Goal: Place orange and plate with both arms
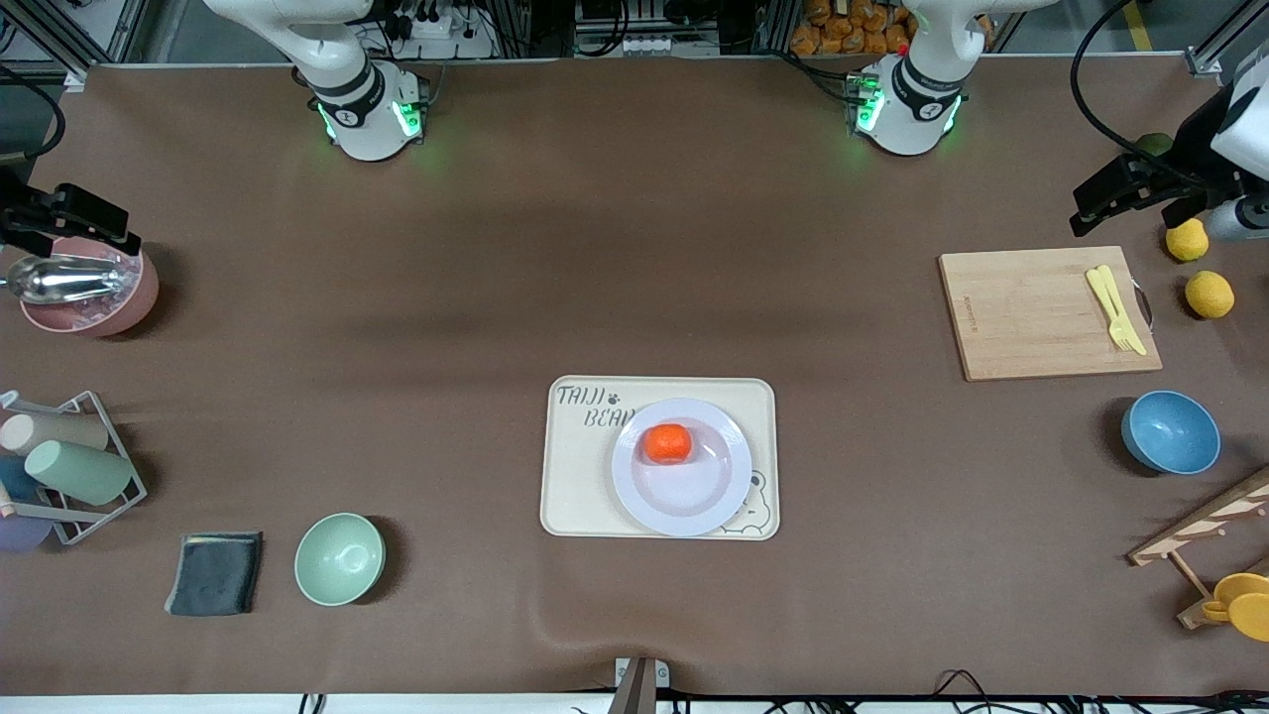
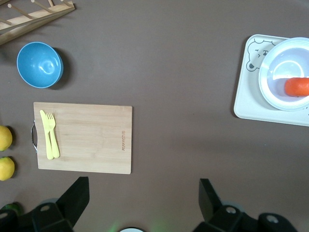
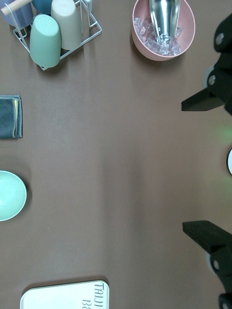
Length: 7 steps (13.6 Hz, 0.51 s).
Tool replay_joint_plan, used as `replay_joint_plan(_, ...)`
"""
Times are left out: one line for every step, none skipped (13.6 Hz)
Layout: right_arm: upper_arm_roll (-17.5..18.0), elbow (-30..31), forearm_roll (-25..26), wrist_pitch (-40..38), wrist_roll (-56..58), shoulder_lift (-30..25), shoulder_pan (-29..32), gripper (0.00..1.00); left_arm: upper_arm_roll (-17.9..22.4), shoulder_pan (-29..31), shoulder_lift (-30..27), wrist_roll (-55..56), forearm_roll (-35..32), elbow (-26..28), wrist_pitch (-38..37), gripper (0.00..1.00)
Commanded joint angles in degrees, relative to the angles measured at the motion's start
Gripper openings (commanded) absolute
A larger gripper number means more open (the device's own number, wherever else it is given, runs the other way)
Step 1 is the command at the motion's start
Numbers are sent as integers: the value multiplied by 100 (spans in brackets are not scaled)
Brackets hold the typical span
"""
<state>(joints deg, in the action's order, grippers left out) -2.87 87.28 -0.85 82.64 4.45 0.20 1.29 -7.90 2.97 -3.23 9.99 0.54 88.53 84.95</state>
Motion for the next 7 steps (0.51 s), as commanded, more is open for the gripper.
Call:
replay_joint_plan(41,-141,49,-29,73,67,64,100,-27,11,33,-207,95,-99,-58,100)
replay_joint_plan(41,-150,59,-29,74,85,107,100,-27,20,33,-260,104,-99,-58,100)
replay_joint_plan(32,-159,59,-29,74,103,134,100,-27,11,33,-295,113,-99,-58,100)
replay_joint_plan(32,-185,59,-12,74,111,143,100,-27,11,33,-313,104,-99,-58,100)
replay_joint_plan(32,-194,59,23,74,120,143,100,-27,2,33,-313,113,-99,-58,100)
replay_joint_plan(32,-194,59,24,74,120,143,100,-27,2,25,-305,113,-99,-67,100)
replay_joint_plan(32,-194,59,24,74,120,126,100,-36,-6,25,-305,113,-99,-84,100)
